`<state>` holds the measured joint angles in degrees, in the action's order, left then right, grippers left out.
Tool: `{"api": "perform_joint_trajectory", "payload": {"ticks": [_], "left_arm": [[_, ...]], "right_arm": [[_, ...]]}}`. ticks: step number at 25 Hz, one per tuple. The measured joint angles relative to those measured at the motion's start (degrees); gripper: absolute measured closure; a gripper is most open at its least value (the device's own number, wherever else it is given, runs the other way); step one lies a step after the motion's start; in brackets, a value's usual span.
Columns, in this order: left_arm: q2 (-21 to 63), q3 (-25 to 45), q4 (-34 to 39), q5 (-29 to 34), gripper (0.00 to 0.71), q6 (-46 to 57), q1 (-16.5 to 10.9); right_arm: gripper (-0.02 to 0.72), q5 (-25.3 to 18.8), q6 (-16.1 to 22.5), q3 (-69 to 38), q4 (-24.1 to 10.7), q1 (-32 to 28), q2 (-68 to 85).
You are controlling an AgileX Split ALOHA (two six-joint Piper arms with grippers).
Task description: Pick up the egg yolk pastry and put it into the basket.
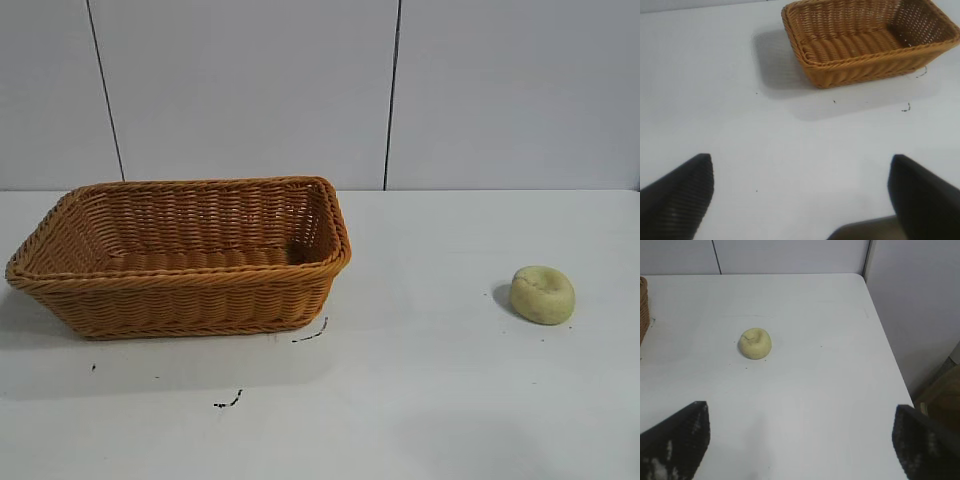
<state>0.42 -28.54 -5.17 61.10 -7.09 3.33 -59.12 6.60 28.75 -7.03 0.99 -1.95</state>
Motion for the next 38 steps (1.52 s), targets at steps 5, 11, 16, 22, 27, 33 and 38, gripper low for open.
{"api": "perform_joint_trajectory", "payload": {"ticks": [5,11,16,22,27,33,38], "left_arm": [[0.00,0.00,0.00,0.00,0.015,0.00,0.00],[0.00,0.00,0.00,0.00,0.015,0.00,0.00],[0.00,0.00,0.00,0.00,0.015,0.00,0.00],[0.00,0.00,0.00,0.00,0.015,0.00,0.00],[0.00,0.00,0.00,0.00,0.015,0.00,0.00],[0.00,0.00,0.00,0.00,0.015,0.00,0.00],[0.00,0.00,0.00,0.00,0.015,0.00,0.00]], "right_arm": [[0.014,0.00,0.00,0.00,0.00,0.00,0.00],[0.014,-0.29,0.00,0.30,0.00,0.00,-3.69],[0.014,-0.53,-1.48,4.71,0.00,0.00,-17.73],[0.014,1.51,-4.56,10.84,0.00,0.00,-37.34],[0.014,5.78,-4.93,16.31,0.00,0.00,-54.29],[0.014,9.22,-4.96,25.35,0.00,0.00,-75.79],[0.014,9.56,-5.45,34.91,0.25,0.00,-90.36]]}}
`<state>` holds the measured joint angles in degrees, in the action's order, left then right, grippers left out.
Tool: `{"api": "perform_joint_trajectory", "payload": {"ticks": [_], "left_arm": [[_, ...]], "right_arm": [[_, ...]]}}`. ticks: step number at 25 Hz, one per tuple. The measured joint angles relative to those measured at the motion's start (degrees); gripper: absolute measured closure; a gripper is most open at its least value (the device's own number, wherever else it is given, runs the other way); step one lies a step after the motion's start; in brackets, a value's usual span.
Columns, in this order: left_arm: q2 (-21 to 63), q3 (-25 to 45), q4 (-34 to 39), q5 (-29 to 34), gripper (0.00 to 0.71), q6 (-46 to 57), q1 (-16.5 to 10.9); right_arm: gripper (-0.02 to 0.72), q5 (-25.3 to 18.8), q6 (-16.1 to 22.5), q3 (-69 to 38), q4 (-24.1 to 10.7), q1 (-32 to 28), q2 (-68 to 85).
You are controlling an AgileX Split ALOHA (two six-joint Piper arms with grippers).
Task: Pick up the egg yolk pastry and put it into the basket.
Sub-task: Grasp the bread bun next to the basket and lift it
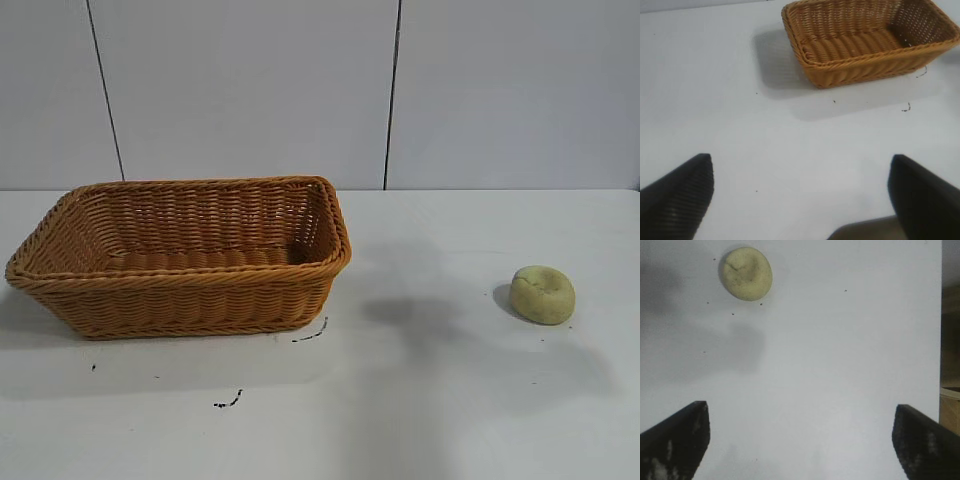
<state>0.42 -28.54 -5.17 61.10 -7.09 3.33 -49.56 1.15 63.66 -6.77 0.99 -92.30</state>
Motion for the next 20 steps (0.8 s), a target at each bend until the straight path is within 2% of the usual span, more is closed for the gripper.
{"api": "perform_joint_trajectory", "payload": {"ticks": [7,12,20], "left_arm": [[0.00,0.00,0.00,0.00,0.015,0.00,0.00],[0.00,0.00,0.00,0.00,0.015,0.00,0.00],[0.00,0.00,0.00,0.00,0.015,0.00,0.00]], "right_arm": [[0.014,1.15,-2.89,10.27,4.64,0.67,-11.75],[0.014,2.76,-3.04,13.08,5.62,4.00,-16.46],[0.014,4.52,-2.45,13.59,5.63,4.17,-22.82]]}}
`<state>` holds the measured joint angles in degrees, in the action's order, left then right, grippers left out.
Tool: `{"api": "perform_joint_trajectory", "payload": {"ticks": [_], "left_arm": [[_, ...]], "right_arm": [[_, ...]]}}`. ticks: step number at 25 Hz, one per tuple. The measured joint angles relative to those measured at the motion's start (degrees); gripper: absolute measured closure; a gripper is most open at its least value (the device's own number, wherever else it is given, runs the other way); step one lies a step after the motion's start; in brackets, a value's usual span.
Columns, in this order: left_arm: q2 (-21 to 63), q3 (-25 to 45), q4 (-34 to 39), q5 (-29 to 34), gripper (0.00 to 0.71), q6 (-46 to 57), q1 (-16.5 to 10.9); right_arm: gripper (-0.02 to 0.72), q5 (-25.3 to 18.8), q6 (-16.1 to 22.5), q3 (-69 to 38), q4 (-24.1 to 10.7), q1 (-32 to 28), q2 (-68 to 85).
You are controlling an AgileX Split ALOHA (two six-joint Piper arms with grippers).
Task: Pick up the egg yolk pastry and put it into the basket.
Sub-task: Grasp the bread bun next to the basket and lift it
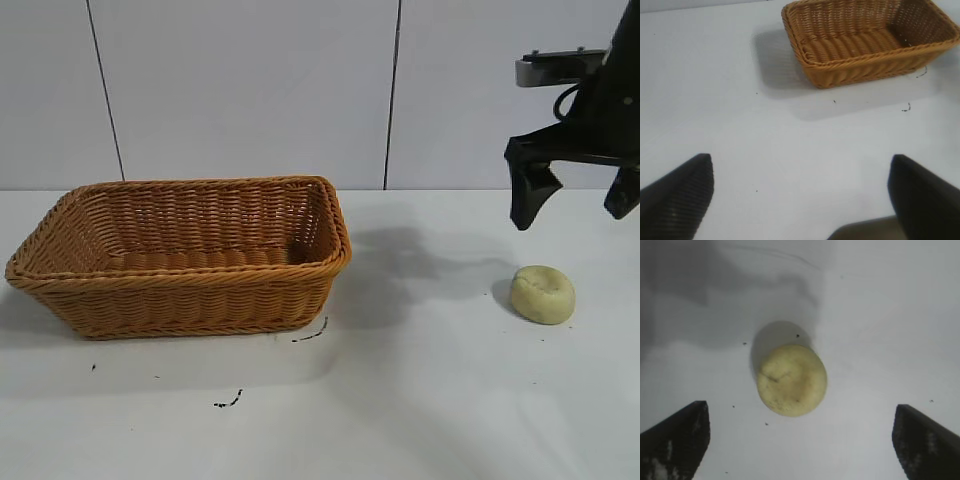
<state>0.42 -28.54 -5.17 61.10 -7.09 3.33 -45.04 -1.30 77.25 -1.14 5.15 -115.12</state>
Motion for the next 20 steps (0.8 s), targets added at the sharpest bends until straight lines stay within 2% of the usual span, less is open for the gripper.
{"api": "perform_joint_trajectory", "payload": {"ticks": [8,17,18,20], "left_arm": [[0.00,0.00,0.00,0.00,0.015,0.00,0.00],[0.00,0.00,0.00,0.00,0.015,0.00,0.00],[0.00,0.00,0.00,0.00,0.015,0.00,0.00],[0.00,0.00,0.00,0.00,0.015,0.00,0.00]], "right_arm": [[0.014,4.28,0.15,0.00,-0.04,0.00,-5.01],[0.014,4.33,0.15,0.21,0.32,0.00,-7.11],[0.028,4.20,0.15,0.21,0.57,0.00,-7.11],[0.108,3.60,0.15,0.21,1.14,0.00,-7.11]]}}
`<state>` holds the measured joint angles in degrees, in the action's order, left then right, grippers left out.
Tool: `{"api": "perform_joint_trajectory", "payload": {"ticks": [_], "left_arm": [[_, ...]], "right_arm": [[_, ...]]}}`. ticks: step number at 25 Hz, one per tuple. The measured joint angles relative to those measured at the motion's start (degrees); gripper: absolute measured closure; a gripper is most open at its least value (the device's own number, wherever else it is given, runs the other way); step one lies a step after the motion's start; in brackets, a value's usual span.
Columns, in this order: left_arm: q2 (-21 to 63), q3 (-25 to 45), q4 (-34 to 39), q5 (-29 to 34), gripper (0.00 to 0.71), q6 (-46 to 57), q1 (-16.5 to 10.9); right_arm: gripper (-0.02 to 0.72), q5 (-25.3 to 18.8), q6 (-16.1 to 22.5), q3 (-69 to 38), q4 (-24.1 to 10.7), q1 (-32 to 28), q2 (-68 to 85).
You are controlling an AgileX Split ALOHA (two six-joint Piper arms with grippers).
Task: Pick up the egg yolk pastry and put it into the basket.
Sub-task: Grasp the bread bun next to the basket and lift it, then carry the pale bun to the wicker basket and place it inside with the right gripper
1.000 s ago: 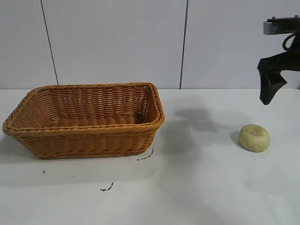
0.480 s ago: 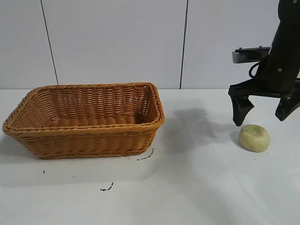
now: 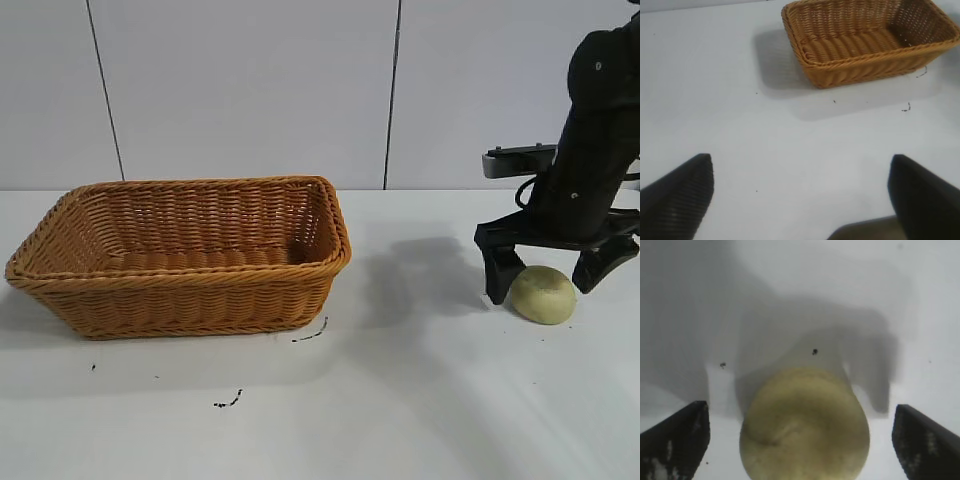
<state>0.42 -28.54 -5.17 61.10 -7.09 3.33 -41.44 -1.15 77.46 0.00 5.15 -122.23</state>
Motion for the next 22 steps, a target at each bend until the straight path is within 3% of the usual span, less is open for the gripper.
{"api": "perform_joint_trajectory", "payload": {"ticks": [2,6,8,19,22], "left_arm": [[0.00,0.00,0.00,0.00,0.015,0.00,0.00],[0.00,0.00,0.00,0.00,0.015,0.00,0.00],[0.00,0.00,0.00,0.00,0.015,0.00,0.00],[0.00,0.00,0.00,0.00,0.015,0.00,0.00],[0.00,0.00,0.00,0.00,0.015,0.00,0.00]], "right_arm": [[0.243,-0.62,0.00,0.00,0.00,0.00,0.00],[0.597,-0.89,0.00,0.08,0.00,0.00,0.05],[0.682,-1.02,0.00,0.24,0.00,0.00,0.19],[0.701,-3.86,-0.86,0.48,-0.38,0.20,11.96],[0.708,-6.65,-0.86,3.99,0.00,1.36,14.16]]}}
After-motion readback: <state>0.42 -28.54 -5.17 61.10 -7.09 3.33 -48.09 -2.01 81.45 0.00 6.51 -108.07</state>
